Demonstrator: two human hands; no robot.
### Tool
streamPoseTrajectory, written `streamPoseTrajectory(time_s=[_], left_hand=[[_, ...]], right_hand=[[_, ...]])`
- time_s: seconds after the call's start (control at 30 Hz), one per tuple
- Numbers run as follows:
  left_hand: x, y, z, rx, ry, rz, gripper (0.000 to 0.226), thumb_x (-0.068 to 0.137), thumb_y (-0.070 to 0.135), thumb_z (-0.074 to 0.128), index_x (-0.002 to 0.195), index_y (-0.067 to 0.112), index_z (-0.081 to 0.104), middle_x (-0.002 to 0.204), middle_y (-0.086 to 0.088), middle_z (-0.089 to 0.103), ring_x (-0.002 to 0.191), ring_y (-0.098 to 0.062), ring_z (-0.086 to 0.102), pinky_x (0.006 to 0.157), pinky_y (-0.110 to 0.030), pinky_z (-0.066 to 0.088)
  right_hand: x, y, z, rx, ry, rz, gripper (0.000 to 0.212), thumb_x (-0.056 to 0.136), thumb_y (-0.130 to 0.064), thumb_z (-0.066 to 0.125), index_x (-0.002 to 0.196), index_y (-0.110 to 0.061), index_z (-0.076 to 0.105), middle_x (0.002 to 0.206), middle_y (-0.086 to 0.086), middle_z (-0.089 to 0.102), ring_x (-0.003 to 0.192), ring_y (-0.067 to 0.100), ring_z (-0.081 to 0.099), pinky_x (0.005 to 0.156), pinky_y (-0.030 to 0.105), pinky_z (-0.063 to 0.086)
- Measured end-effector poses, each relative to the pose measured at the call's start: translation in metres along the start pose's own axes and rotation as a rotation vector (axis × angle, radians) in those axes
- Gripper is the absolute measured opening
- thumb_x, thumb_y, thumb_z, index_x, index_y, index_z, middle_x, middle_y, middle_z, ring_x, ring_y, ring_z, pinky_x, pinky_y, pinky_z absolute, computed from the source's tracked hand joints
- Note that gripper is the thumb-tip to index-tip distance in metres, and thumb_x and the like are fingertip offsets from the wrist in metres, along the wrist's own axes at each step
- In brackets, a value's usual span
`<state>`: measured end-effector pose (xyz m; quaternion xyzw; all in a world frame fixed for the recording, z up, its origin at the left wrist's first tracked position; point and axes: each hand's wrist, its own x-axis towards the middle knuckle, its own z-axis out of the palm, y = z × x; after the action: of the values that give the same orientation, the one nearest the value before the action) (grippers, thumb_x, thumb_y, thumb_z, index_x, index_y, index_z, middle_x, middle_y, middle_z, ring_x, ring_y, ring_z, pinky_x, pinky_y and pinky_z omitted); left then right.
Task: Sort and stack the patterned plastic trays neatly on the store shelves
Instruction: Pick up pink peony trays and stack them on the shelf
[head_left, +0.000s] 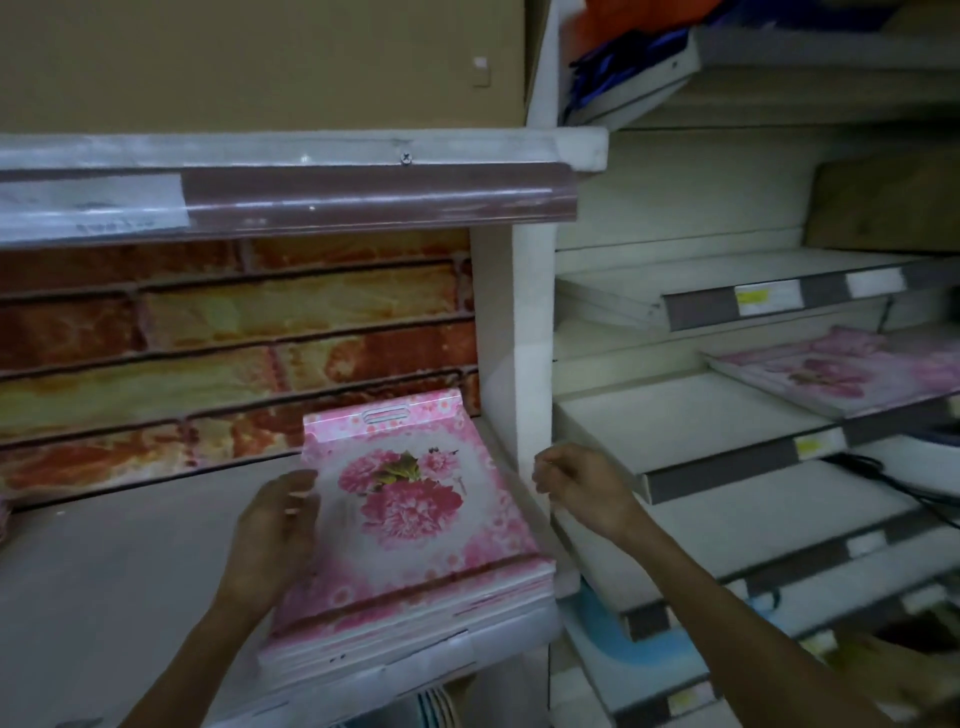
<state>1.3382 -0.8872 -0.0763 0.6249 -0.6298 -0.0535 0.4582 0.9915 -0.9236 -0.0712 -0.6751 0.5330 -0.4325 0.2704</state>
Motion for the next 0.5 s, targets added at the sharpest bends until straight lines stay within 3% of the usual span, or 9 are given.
streamPoseTrajectory(time_s=[0.07, 0.2, 0.3, 0.4, 0.5], left_hand=[[0.002, 0.020, 0.005, -0.094, 0.013, 0.075, 0.020, 0.093, 0.007, 0.059, 0.111, 0.014, 0.065, 0.106, -0.008, 0.072, 0.081, -0.015, 0.067, 0.070, -0.013, 0.051], [0.002, 0.077, 0.027, -0.370, -0.036, 0.123, 0.020, 0.096, 0.012, 0.055, 0.098, 0.030, 0.063, 0.086, 0.003, 0.075, 0.082, -0.007, 0.071, 0.075, -0.017, 0.052], [0.000, 0.118, 0.059, -0.490, -0.087, 0.184, 0.022, 0.097, 0.010, 0.052, 0.098, 0.030, 0.062, 0.089, 0.004, 0.073, 0.078, -0.011, 0.071, 0.072, -0.020, 0.053], [-0.003, 0.157, 0.096, -0.536, -0.128, 0.219, 0.021, 0.097, 0.008, 0.053, 0.100, 0.026, 0.063, 0.085, -0.001, 0.072, 0.072, -0.011, 0.068, 0.061, -0.010, 0.049], [-0.011, 0.199, 0.134, -0.576, -0.175, 0.252, 0.024, 0.097, 0.003, 0.052, 0.099, 0.025, 0.063, 0.080, -0.002, 0.072, 0.073, -0.005, 0.068, 0.067, -0.009, 0.051]], right_hand=[[-0.015, 0.000, -0.020, 0.037, 0.037, -0.015, 0.013, 0.094, -0.013, 0.060, 0.091, -0.005, 0.069, 0.082, 0.004, 0.073, 0.071, 0.010, 0.069, 0.067, 0.017, 0.054], [-0.043, 0.014, -0.059, 0.044, 0.109, -0.010, 0.017, 0.096, -0.018, 0.059, 0.089, -0.006, 0.069, 0.073, 0.004, 0.073, 0.062, 0.008, 0.068, 0.059, 0.015, 0.050], [-0.060, 0.030, -0.095, 0.049, 0.167, 0.019, 0.017, 0.095, -0.016, 0.059, 0.084, -0.007, 0.069, 0.071, 0.004, 0.072, 0.059, 0.011, 0.067, 0.054, 0.019, 0.050], [-0.077, 0.048, -0.135, 0.016, 0.199, 0.053, 0.017, 0.096, -0.015, 0.057, 0.084, -0.012, 0.069, 0.071, 0.003, 0.073, 0.059, 0.009, 0.067, 0.053, 0.020, 0.051], [-0.091, 0.070, -0.177, -0.007, 0.230, 0.116, 0.015, 0.097, -0.020, 0.056, 0.092, -0.013, 0.069, 0.075, 0.003, 0.075, 0.060, 0.006, 0.068, 0.054, 0.019, 0.052]])
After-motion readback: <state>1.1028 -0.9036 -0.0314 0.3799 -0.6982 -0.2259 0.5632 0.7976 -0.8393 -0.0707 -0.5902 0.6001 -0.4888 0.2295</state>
